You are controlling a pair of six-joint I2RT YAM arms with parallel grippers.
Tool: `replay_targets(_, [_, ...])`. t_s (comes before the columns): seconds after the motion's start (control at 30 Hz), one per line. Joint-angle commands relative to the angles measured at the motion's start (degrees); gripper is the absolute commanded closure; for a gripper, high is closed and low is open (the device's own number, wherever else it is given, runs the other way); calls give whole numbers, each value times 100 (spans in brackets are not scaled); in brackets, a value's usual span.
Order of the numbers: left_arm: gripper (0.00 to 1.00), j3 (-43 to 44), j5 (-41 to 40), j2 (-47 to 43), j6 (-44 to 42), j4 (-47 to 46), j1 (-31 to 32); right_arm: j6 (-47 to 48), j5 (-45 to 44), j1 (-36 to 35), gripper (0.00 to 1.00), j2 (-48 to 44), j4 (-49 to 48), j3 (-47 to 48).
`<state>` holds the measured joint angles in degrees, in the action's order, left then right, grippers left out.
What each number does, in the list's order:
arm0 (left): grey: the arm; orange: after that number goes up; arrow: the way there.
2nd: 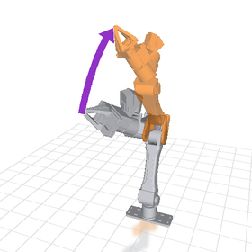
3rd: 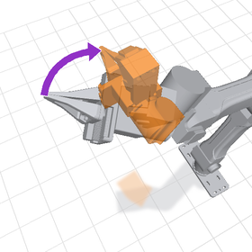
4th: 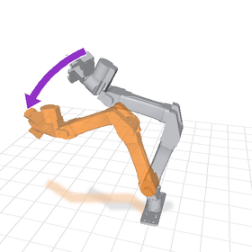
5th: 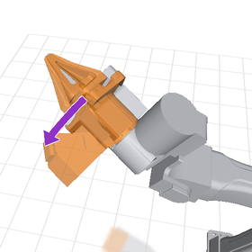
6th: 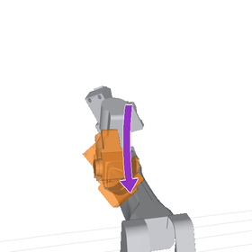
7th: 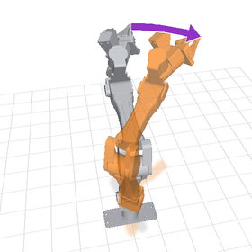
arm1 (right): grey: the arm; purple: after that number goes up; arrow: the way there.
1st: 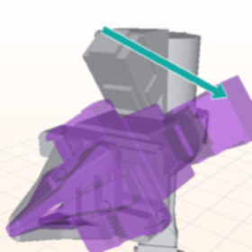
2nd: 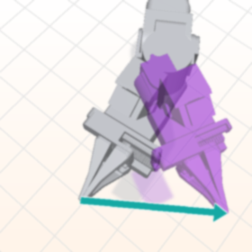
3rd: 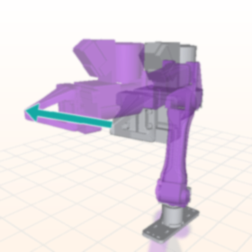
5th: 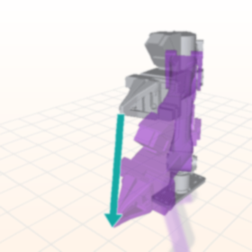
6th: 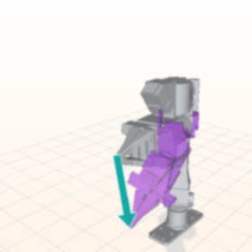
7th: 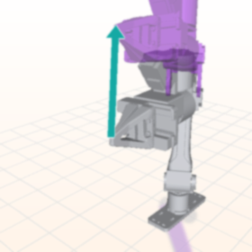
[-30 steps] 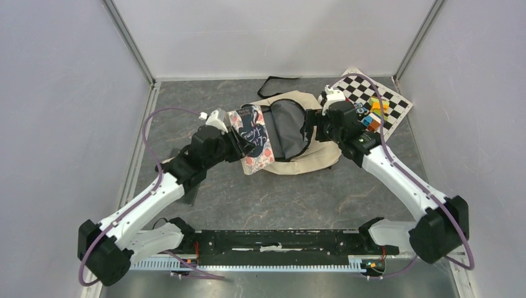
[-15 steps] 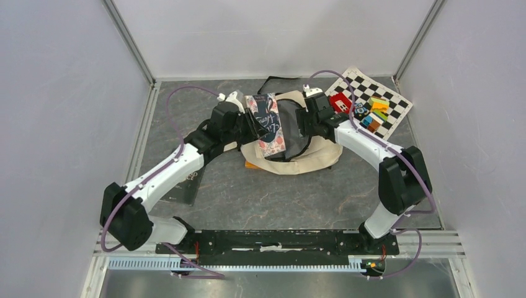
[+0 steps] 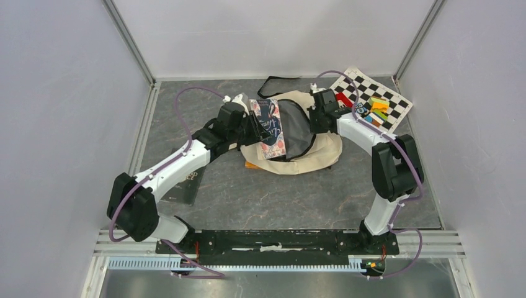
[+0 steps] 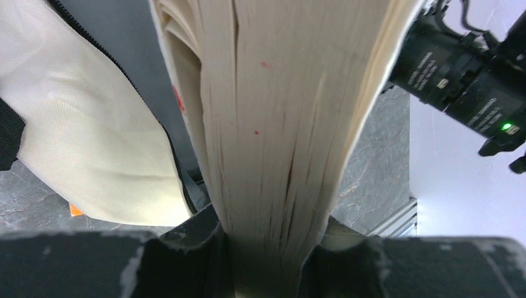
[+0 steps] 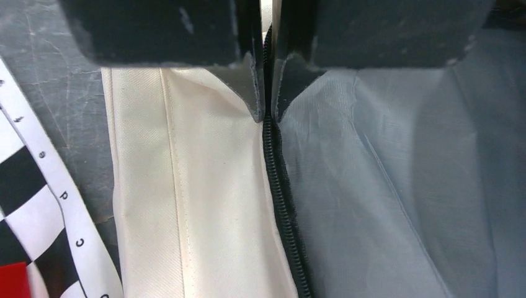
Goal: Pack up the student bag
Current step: Place the book in the student bag.
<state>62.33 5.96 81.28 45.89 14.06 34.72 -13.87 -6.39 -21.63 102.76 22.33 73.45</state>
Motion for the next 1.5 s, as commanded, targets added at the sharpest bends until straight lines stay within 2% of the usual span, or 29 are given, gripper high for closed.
replay_targets(0.0, [98,354,-182,65,-256,-510,-64,-324,1216,392,100,-68,-346,326])
replay_targets(0.1, [98,424,-218,162,-218,-560,-142,-455,1437,585,100,-370,-520,350])
replay_targets(0.33, [98,430,-307,578,26,-639,-475,-575,1298,696,100,-1235,-800,392])
replay_targets(0.57, [98,383,-48,1281,287,-702,-686,-729,1448,695,100,-1839,-1206,249])
replay_targets(0.67, [98,268,197,1473,519,-1094,-684,-815,1679,693,100,-2073,-1656,89])
replay_targets(0.8, [98,263,750,1669,1029,-1878,-686,-866,1832,687,100,-2144,-1880,118])
replay_targets(0.97, [98,312,943,1839,1698,-2536,-684,-894,1809,687,100,-2215,-1872,93])
replay_targets(1.47, [98,1273,1337,2960,2463,-3103,-346,-1084,1738,457,100,-2380,-2171,155])
